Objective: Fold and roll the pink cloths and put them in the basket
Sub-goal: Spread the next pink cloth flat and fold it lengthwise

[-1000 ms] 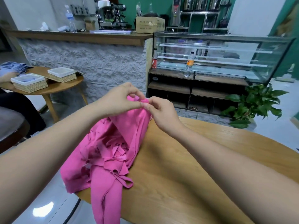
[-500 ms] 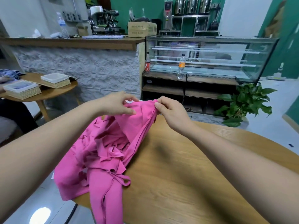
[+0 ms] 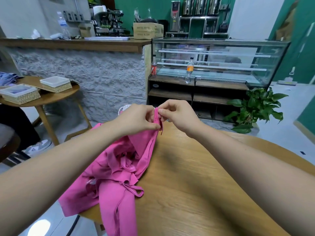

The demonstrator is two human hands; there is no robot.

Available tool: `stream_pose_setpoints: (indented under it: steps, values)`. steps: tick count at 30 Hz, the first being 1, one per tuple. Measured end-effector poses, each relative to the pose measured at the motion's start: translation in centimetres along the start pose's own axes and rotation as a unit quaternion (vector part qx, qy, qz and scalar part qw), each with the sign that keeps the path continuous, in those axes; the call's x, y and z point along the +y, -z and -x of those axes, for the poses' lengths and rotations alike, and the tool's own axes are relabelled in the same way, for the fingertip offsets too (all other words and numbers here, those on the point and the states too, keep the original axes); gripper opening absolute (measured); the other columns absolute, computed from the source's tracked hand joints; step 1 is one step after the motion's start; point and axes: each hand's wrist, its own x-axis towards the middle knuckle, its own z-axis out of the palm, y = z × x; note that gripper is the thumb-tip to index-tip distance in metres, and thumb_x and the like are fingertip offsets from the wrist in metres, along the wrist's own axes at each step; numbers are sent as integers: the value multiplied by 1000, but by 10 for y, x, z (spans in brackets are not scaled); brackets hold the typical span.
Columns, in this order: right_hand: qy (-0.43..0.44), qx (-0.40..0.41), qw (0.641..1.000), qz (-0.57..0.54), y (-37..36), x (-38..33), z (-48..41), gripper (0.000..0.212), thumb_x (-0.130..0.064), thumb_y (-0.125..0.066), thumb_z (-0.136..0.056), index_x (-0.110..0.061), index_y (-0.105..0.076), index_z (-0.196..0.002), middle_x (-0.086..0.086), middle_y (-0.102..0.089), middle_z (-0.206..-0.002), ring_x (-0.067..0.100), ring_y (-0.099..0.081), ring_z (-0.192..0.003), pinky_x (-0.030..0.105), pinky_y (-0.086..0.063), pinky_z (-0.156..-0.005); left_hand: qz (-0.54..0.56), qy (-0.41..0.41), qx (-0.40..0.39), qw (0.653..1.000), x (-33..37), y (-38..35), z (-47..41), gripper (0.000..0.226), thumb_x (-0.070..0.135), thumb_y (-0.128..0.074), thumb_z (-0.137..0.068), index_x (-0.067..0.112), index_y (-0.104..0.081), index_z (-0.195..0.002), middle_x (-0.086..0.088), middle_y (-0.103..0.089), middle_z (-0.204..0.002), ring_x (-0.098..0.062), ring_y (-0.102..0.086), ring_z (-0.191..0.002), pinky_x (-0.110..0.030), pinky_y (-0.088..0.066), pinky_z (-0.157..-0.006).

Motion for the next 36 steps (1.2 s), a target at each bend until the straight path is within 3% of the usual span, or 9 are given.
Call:
stream_pose_setpoints:
  steps: [4, 7, 10, 12, 17, 20, 26, 31, 36]
  values:
    - [-4, -5, 999, 48, 2, 5, -4, 14, -6, -71, -94, -19, -77, -93, -3, -78, -87, 5, -69, -78, 17, -48, -72, 3, 35, 0, 999, -14, 2, 0, 14, 22, -75, -71, 22, -62, -75, 7, -69, -72, -14, -65, -73, -42, -54, -73]
    - [-27, 40, 988, 147, 1, 22, -8, 15, -27, -83, -86, -24, -70, -95, -10, -73, -88, 2, -65, -81, 24, -48, -75, 40, 63, 8, 997, -24, 11, 2, 19, 14, -76, -74, 24, -60, -74, 8, -67, -74, -11, -59, -69, -33, -49, -72]
    - [-67, -19, 976, 207, -7, 39, -4, 41, -52, -89, -76, -26, -69, -100, -11, -72, -93, 5, -67, -87, 25, -53, -78, 86, 84, 4, 993, -30, 19, 6, 20, 13, -82, -78, 25, -65, -77, 8, -68, -75, -6, -57, -67, -30, -47, -72]
    - [-68, -38, 968, 238, -17, 51, -1, 40, -57, -88, -75, -28, -69, -95, -12, -73, -91, 7, -69, -86, 30, -55, -78, 128, 92, -13, 987, -32, 24, 10, 17, 17, -87, -81, 22, -71, -82, 5, -73, -77, -7, -62, -68, -29, -47, -72]
    - [0, 0, 956, 293, -38, 65, -2, 7, -31, -69, -95, -27, -71, -90, -12, -73, -83, 14, -68, -86, 38, -57, -78, 143, 92, -12, 985, -27, 37, 14, 21, 29, -92, -79, 15, -77, -81, 5, -74, -68, -2, -57, -58, -20, -41, -58]
    - [23, 36, 955, 292, -32, 54, -11, 10, -22, -62, -98, -24, -67, -89, -9, -68, -80, 22, -66, -84, 40, -54, -74, 163, 103, 4, 981, -28, 47, 14, 20, 23, -92, -78, 12, -77, -83, 1, -72, -67, 4, -48, -44, -12, -34, -46]
    - [55, -21, 937, 343, -27, 22, -21, 38, -59, -70, -87, -25, -64, -104, -10, -67, -102, 14, -62, -91, 36, -51, -74, 187, 92, -3, 978, -34, 54, 15, 22, 33, -91, -78, 17, -77, -81, -15, -74, -80, -14, -56, -68, -31, -39, -67]
    - [77, -11, 914, 399, -41, 23, -14, 11, -24, -58, -91, -18, -61, -83, 6, -70, -85, 36, -66, -87, 42, -49, -63, 193, 74, -3, 979, -31, 55, 17, 19, 27, -88, -83, 14, -75, -81, -8, -74, -79, -8, -58, -67, -22, -42, -63]
    - [102, 40, 917, 384, -12, 8, -29, 25, -20, -58, -100, -26, -78, -114, 7, -79, -103, 36, -70, -101, 42, -55, -75, 135, 94, 32, 986, -43, 65, 15, 18, 27, -90, -82, 18, -75, -80, -9, -72, -77, -11, -55, -66, -30, -40, -64]
